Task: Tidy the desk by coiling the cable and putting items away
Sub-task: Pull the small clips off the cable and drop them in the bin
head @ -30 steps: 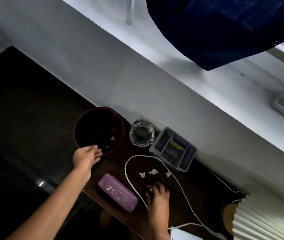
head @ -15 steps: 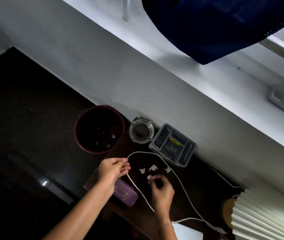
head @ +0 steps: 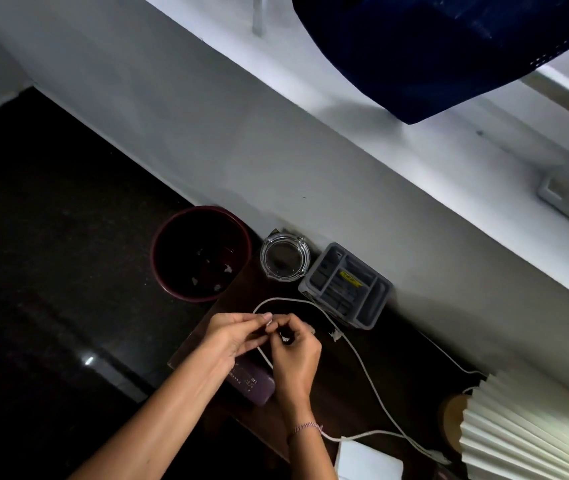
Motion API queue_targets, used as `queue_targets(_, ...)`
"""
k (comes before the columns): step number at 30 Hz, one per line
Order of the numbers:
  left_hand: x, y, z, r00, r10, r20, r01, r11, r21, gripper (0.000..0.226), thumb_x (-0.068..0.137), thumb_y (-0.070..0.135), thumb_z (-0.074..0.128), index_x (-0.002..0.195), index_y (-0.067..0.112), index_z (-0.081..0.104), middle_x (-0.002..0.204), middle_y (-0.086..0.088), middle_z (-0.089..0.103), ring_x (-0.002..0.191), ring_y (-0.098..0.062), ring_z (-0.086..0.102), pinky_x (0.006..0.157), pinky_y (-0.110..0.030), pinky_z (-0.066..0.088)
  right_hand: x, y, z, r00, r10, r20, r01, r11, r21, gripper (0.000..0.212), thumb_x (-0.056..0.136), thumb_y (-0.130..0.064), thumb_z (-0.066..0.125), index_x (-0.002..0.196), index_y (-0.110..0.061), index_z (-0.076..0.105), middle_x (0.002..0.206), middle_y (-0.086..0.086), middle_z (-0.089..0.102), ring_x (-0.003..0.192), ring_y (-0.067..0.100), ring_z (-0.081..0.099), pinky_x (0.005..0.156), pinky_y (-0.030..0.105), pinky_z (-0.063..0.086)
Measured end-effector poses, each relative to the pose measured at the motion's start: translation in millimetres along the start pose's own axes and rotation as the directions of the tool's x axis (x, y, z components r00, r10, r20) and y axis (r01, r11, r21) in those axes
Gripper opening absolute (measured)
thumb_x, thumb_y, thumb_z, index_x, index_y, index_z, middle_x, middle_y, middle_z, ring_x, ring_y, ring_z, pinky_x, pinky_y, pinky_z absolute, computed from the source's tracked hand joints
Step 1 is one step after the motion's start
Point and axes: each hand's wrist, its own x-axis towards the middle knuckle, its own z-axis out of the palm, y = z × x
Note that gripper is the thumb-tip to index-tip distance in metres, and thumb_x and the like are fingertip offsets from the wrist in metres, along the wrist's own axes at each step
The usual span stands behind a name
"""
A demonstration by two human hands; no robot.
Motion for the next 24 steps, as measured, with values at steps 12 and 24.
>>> queue_targets(12,41,21,-22,0.938,0.155,-0.309,-0.197,0.974,-0.11,0.016,0.088,-0.001,0.054,0.072,-0.002,0.054,0.067,-0.015,0.056,0.034,-0.006,0.059,0.039,-0.011,0.048,-3,-1,31,0.964,0.26,-0.061,-0.241,0.945,0.22,0.051,0.087,-0.005,0.057,0.131,-0.015,0.035,0.116,-0.002,0.058,0.096,0.004,0.06,0.067,0.002,0.044)
queue_targets(24,91,96,-58,0.91,0.14,-0.39,-0.197,0.974,-0.111,0.039,0.099,0.011,0.033,0.138,0.009,0.035,0.126,-0.025,0.054,0.111,-0.039,0.059,0.083,-0.044,0.049,-6,40,-1,0.932,0.344,-0.119,-0.336,0.939,0.078,0.032,0.09,-0.012,0.054,0.112,-0.034,0.051,0.11,-0.007,0.061,0.102,0.009,0.06,0.091,0.047,0.052)
